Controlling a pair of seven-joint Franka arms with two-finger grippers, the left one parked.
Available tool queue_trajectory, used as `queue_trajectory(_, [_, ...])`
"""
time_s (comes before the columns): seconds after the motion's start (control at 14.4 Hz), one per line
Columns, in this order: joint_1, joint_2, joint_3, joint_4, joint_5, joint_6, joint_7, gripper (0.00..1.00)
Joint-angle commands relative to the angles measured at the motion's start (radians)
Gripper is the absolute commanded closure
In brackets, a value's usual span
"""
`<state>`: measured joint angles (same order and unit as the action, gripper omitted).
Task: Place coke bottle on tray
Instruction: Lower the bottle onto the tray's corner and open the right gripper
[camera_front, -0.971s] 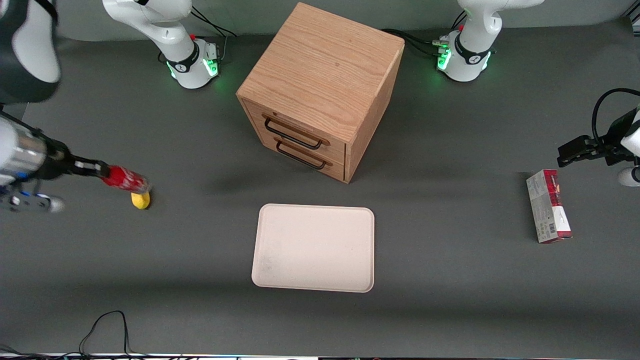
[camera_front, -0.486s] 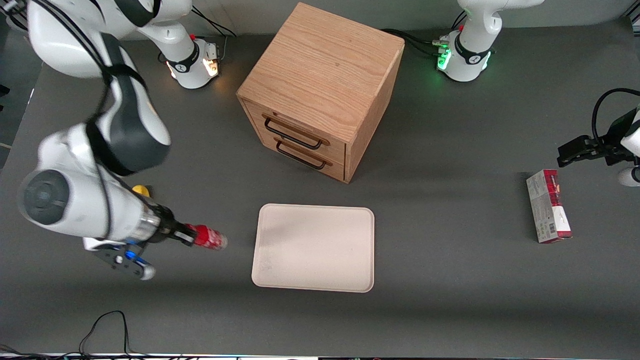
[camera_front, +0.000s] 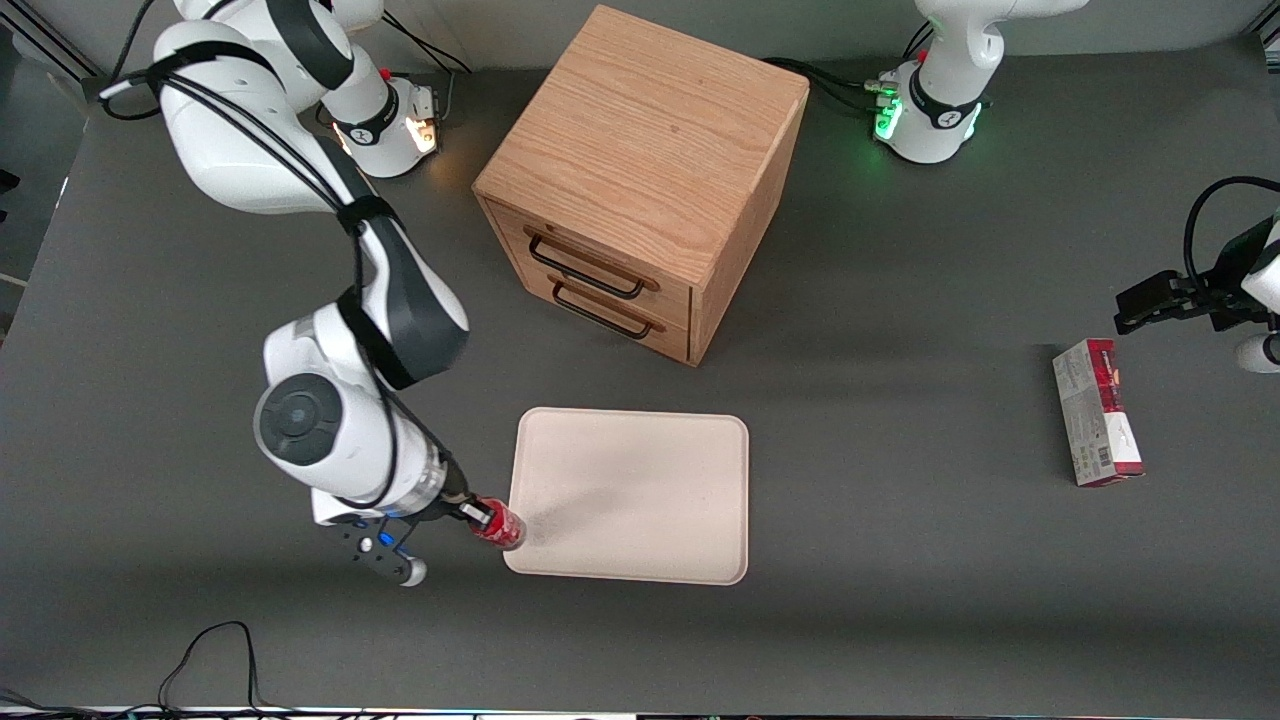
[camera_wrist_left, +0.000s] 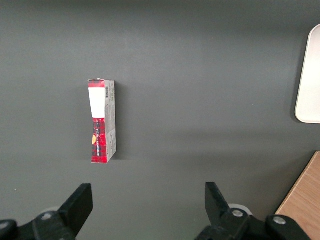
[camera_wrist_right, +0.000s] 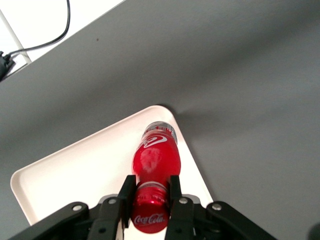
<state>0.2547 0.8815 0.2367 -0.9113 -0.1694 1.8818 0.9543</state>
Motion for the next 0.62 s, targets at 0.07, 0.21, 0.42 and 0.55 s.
queue_trajectory(0.07, [0.041, 0.059, -0.002, 0.062, -0.071, 0.042, 0.029, 1.0])
queue_trajectory(0.21, [0.044, 0.068, 0.003, 0.062, -0.093, 0.046, 0.027, 1.0])
queue_trajectory(0.42, [0.052, 0.07, 0.001, 0.06, -0.094, 0.056, 0.027, 1.0])
queue_trajectory(0.55, [0.052, 0.071, 0.001, 0.055, -0.094, 0.056, 0.027, 0.94])
